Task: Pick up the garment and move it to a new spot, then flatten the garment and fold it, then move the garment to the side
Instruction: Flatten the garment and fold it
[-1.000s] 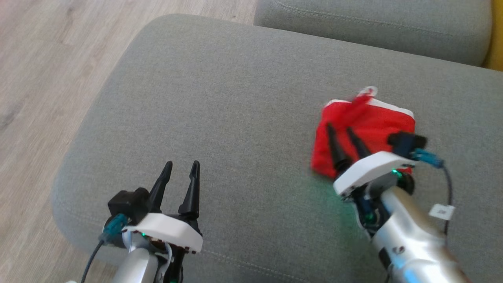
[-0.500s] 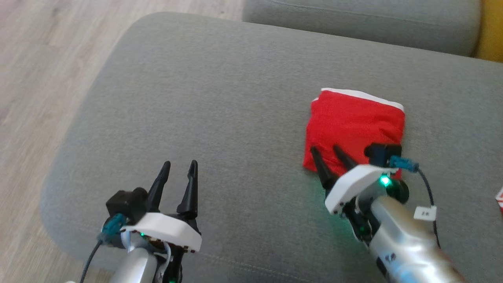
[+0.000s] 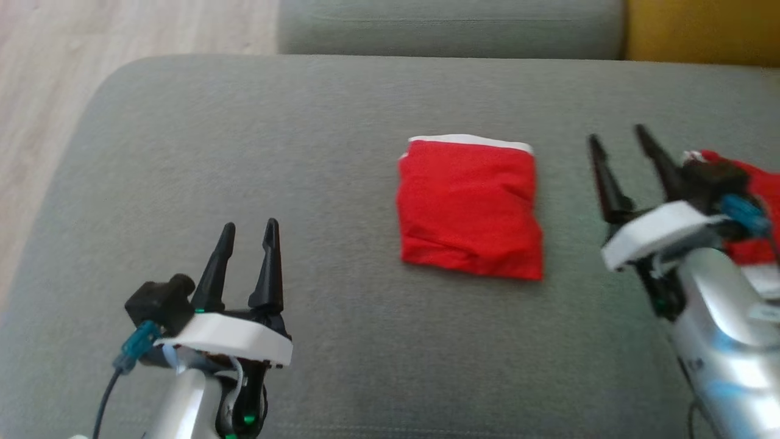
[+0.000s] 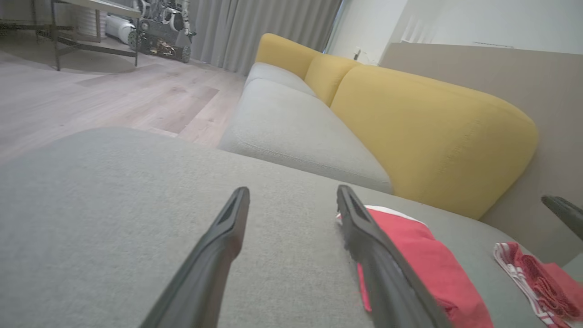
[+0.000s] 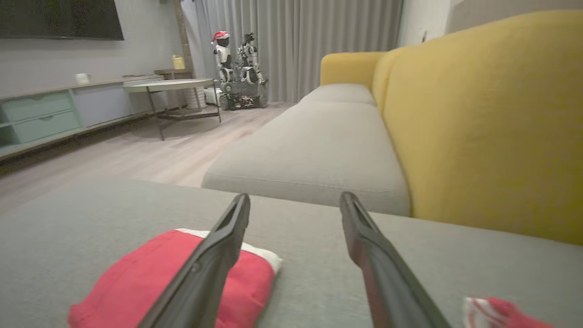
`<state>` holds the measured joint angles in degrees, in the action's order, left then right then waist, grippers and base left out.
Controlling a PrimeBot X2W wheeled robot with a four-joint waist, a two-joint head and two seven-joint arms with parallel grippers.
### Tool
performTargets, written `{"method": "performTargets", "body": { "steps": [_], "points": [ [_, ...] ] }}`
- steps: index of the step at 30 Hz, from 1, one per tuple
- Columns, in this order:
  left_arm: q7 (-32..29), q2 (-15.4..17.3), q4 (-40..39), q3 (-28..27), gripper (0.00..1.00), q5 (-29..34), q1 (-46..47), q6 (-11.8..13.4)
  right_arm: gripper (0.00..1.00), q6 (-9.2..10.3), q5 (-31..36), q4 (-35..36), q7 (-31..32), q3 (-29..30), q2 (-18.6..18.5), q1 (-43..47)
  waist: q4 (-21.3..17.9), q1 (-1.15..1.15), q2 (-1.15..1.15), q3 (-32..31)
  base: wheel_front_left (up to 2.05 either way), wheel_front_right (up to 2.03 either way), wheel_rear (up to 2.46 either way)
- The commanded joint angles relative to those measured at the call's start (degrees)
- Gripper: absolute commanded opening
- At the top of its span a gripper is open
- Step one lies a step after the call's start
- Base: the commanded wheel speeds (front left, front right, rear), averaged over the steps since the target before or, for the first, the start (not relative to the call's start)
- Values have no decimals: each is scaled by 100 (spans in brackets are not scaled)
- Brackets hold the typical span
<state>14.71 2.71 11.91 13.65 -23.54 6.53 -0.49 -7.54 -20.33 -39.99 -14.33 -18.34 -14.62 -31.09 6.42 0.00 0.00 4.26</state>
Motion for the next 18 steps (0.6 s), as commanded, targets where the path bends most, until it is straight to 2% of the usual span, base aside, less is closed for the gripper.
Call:
{"method": "performTargets", "body": {
  "steps": [1,5,10,18],
  "points": [
    [29,17,-217,-228,100,-22,304,11,100,5,108,209,-61,-15,-5,111,-171,0,0,-44,0,0,0],
    [29,17,-228,-303,100,21,317,11,100,5,993,1052,-64,767,-16,720,-383,0,0,-56,0,0,0],
    [29,17,-200,-341,100,128,239,-21,100,5,1748,2011,-62,1513,325,1465,-546,0,0,-59,0,0,0],
    [29,17,-135,-225,100,339,-23,-29,100,5,2105,2875,88,2054,896,2383,-621,0,0,-32,0,0,0]
  ]
}}
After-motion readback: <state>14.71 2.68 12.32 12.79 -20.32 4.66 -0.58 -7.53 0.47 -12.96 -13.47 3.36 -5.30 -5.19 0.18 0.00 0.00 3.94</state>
